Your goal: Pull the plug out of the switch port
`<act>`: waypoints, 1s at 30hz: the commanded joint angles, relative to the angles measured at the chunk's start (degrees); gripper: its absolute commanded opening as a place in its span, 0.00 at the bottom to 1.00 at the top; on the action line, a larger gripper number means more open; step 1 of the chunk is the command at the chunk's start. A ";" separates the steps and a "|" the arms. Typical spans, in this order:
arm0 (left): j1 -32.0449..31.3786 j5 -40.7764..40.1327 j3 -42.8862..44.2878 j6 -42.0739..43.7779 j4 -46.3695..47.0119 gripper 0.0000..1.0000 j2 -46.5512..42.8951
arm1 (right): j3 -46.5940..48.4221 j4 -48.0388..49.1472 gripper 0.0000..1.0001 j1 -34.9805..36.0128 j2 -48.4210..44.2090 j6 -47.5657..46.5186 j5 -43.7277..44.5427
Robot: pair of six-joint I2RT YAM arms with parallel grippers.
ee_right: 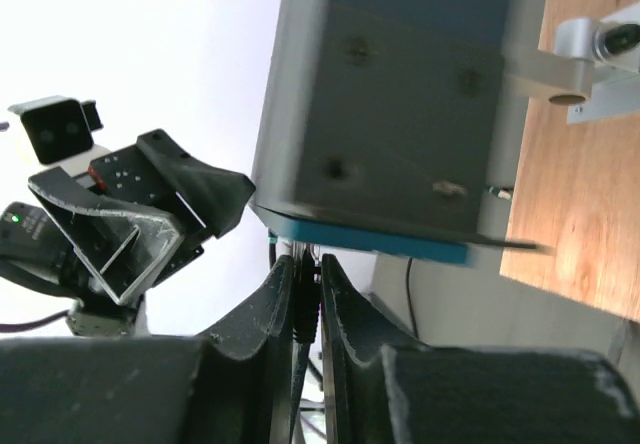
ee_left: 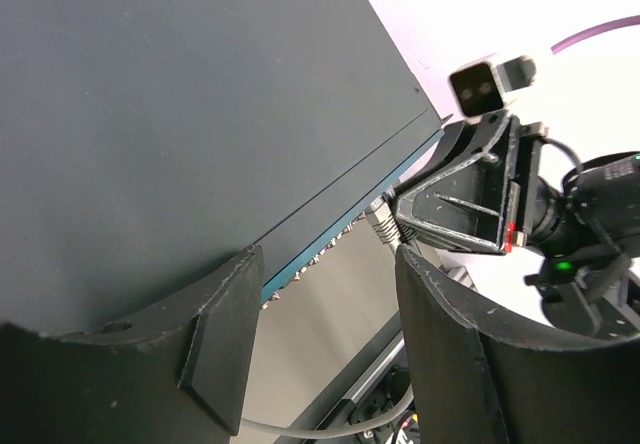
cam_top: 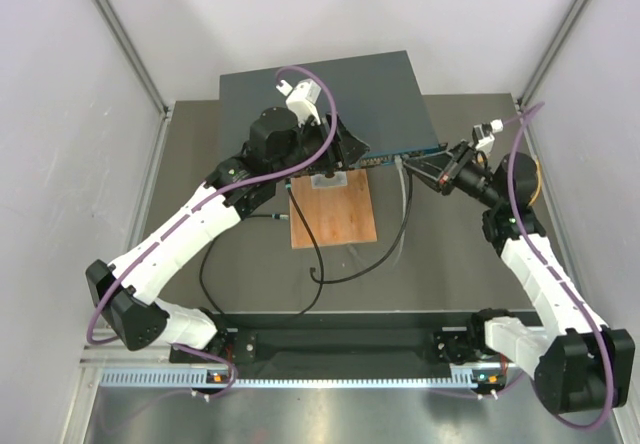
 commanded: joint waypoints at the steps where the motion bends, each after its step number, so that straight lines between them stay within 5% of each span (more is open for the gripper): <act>1: 0.16 0.97 -0.93 -0.57 0.50 0.61 -0.95 | -2.26 7.63 0.00 -2.63 -0.35 6.51 -7.42; 20: 0.16 0.26 -1.72 0.48 -0.91 0.63 -3.41 | 8.19 -26.27 0.00 -4.31 -15.36 -11.23 -11.74; 30: 0.16 0.09 -4.01 0.75 -1.44 0.64 -5.70 | 20.04 -44.29 0.00 2.11 -22.84 -22.74 -12.80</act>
